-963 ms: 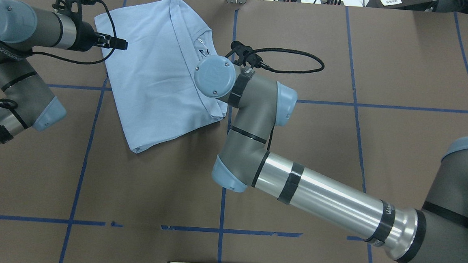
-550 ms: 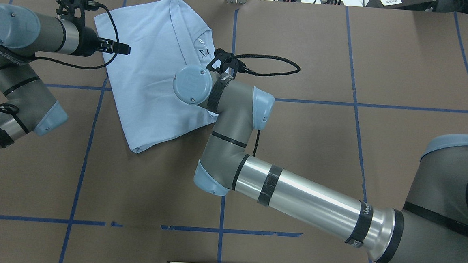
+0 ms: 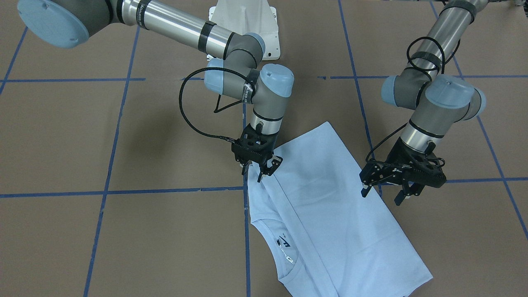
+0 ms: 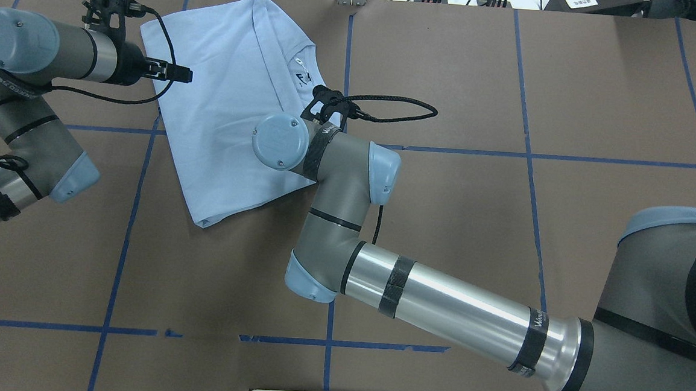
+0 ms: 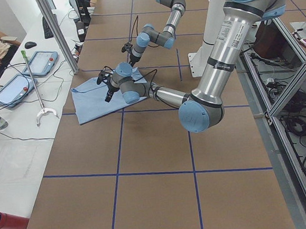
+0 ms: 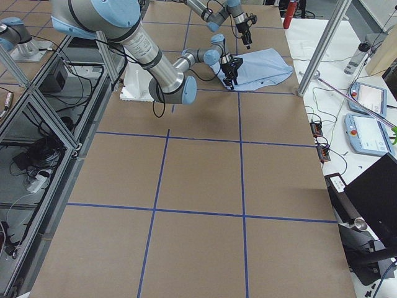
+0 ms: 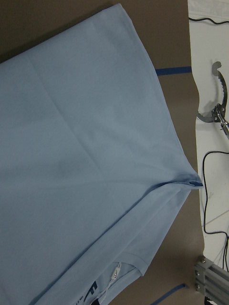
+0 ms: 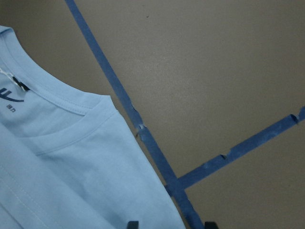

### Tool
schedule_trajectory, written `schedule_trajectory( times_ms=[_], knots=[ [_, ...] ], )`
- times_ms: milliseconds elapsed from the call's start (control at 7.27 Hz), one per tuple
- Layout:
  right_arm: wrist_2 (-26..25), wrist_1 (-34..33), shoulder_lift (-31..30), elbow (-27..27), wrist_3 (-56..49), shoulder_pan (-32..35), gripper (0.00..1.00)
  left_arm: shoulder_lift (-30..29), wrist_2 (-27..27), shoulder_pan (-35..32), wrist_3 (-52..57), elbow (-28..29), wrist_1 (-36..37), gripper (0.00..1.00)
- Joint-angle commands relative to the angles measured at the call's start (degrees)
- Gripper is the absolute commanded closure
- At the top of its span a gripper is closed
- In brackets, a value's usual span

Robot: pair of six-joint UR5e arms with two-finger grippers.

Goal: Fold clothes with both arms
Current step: 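Reach the right gripper across to the folded shirt near the collar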

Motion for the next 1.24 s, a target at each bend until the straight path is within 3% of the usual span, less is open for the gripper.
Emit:
schedule_trajectory(
  times_ms=[0, 413, 550, 688, 1100],
  knots=[
    [-0.93, 0.0, -0.08, -0.69, -0.04, -0.67, 0.46, 0.09, 0.0, 0.17, 0.01, 0.11, 0.0, 0.0],
    [-1.02, 0.0, -0.08, -0.7, 0.05, -0.84, 0.6, 0.44, 0.09, 0.26, 0.01, 0.29, -0.09, 0.0],
    [-1.02, 0.0, 0.01, -0.7, 0.05, -0.93, 0.75, 0.45, 0.09, 0.26, 0.01, 0.29, -0.09, 0.0],
    [-1.02, 0.0, 0.01, -0.7, 0.05, -0.84, 1.0, 0.45, 0.09, 0.26, 0.01, 0.29, -0.09, 0.0],
    [-0.76, -3.4, 0.01, 2.18, -1.88, -0.67, 1.0, 0.71, 0.09, 0.35, 0.01, 0.11, -0.18, 0.0]
  ],
)
